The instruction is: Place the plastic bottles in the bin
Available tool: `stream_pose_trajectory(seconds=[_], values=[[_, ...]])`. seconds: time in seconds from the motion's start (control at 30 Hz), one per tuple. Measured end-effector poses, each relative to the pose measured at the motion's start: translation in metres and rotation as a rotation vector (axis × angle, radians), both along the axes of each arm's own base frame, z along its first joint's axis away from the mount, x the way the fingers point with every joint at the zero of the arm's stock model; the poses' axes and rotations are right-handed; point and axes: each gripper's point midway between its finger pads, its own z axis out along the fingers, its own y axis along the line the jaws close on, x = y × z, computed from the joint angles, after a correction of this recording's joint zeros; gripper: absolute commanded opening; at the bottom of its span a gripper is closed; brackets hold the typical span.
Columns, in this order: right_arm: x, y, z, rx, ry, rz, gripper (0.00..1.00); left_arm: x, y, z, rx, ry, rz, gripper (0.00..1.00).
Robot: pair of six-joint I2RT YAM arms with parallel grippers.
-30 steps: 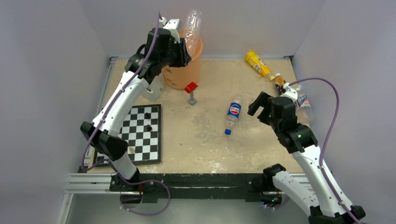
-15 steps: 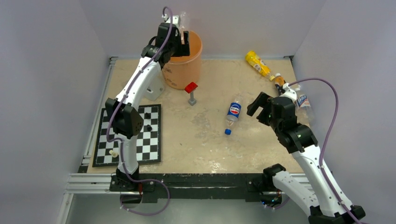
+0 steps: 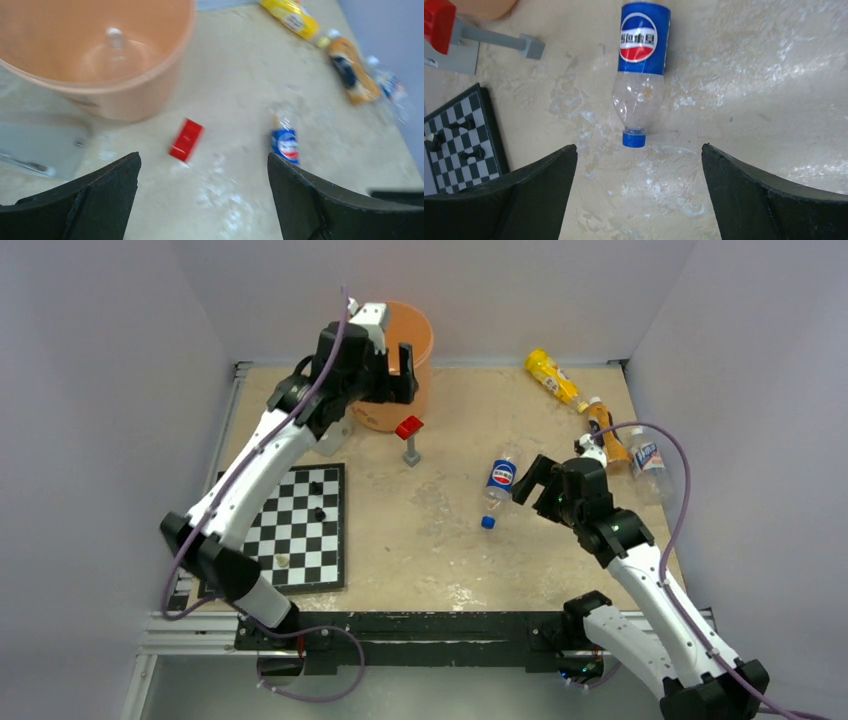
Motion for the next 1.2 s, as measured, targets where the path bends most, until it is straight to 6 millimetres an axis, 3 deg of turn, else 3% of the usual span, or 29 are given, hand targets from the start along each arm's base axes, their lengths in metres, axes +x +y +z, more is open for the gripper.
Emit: stream_pose_trajectory(seconds=[0.1,0.17,0.2,0.3,0.4,0.5,0.73,0.8,0.87,0.93,1.0,1.07,1.2], values=[[-0.006,0.012,-0.028,0.036,0.06,0.04,0.98,-0.074,-0.026,0.009,-0.079,0.012,-0.13,1.0],[-0.008,0.019,-0.043,0.057,0.092,0.06,0.97,-0.126,-0.043,0.001,-0.119,0.053,-0.23,1.0],[-0.009,0.024,-0.051,0.07,0.105,0.072,0.96,-0.143,-0.048,-0.006,-0.127,0.074,-0.262,1.0],[-0.012,0.035,-0.078,0.103,0.156,0.093,0.95,-0.187,-0.052,-0.046,-0.134,0.187,-0.312,1.0],[-0.012,0.044,-0.098,0.127,0.196,0.099,0.94,-0.214,-0.037,-0.087,-0.104,0.299,-0.294,1.0],[-0.005,0.055,-0.11,0.156,0.219,0.103,0.94,-0.229,-0.015,-0.1,-0.071,0.337,-0.26,1.0],[0.015,0.077,-0.137,0.207,0.245,0.104,0.86,-0.241,0.027,-0.086,-0.038,0.287,-0.152,1.0],[0.018,0.079,-0.144,0.213,0.259,0.096,0.77,-0.242,0.037,-0.088,-0.031,0.286,-0.109,1.0],[0.024,0.081,-0.144,0.22,0.244,0.089,0.62,-0.245,0.046,-0.092,-0.027,0.288,-0.07,1.0],[0.025,0.081,-0.148,0.222,0.252,0.075,0.43,-0.248,0.054,-0.098,-0.025,0.298,-0.039,1.0],[0.025,0.08,-0.151,0.222,0.26,0.059,0.15,-0.251,0.059,-0.104,-0.023,0.308,-0.017,1.0],[0.026,0.079,-0.151,0.226,0.257,0.044,0.0,-0.253,0.063,-0.107,-0.021,0.313,-0.001,1.0],[0.023,0.072,-0.144,0.19,0.253,0.031,0.0,-0.255,0.071,-0.11,-0.017,0.322,0.04,1.0]])
